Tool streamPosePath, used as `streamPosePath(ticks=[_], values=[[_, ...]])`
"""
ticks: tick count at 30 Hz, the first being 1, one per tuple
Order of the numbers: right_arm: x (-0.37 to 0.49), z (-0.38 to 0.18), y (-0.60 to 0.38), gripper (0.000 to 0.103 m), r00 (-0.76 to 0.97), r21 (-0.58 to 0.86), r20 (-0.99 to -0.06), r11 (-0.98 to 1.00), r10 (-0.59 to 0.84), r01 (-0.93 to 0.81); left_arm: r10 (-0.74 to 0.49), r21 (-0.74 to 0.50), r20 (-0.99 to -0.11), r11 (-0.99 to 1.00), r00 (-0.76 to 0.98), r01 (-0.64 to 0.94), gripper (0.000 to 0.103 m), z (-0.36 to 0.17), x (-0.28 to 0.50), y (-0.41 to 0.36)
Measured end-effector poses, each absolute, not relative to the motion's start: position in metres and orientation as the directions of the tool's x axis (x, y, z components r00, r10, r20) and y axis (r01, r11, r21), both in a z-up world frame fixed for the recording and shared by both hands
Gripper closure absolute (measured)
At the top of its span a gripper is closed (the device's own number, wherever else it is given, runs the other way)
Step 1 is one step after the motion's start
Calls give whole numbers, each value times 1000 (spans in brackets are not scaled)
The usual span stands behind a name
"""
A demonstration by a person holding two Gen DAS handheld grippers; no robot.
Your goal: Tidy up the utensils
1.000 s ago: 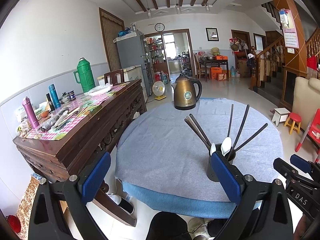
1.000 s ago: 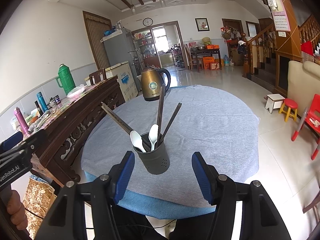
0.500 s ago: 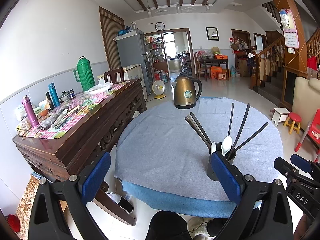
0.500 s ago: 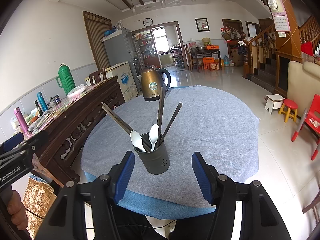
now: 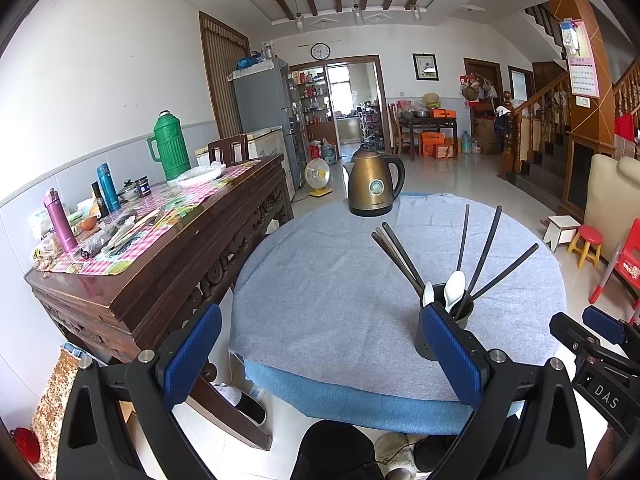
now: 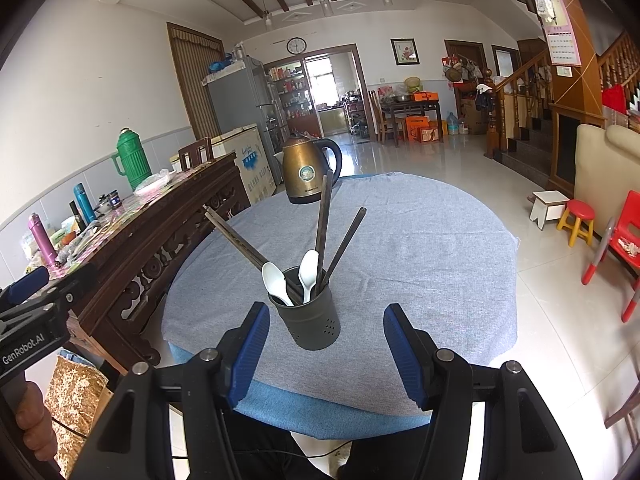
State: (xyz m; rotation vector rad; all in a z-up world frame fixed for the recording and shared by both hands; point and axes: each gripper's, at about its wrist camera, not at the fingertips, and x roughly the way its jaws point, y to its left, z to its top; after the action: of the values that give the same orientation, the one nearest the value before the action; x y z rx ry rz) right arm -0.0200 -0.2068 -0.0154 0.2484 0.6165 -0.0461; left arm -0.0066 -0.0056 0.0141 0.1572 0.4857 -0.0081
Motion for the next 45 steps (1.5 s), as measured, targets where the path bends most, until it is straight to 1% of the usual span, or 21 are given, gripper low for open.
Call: streamPosePath(ticks=[45], values=[[-18, -16, -201, 39, 814, 205, -580, 973, 35, 104, 46, 136, -483, 990, 874, 23, 3, 11, -3, 6]])
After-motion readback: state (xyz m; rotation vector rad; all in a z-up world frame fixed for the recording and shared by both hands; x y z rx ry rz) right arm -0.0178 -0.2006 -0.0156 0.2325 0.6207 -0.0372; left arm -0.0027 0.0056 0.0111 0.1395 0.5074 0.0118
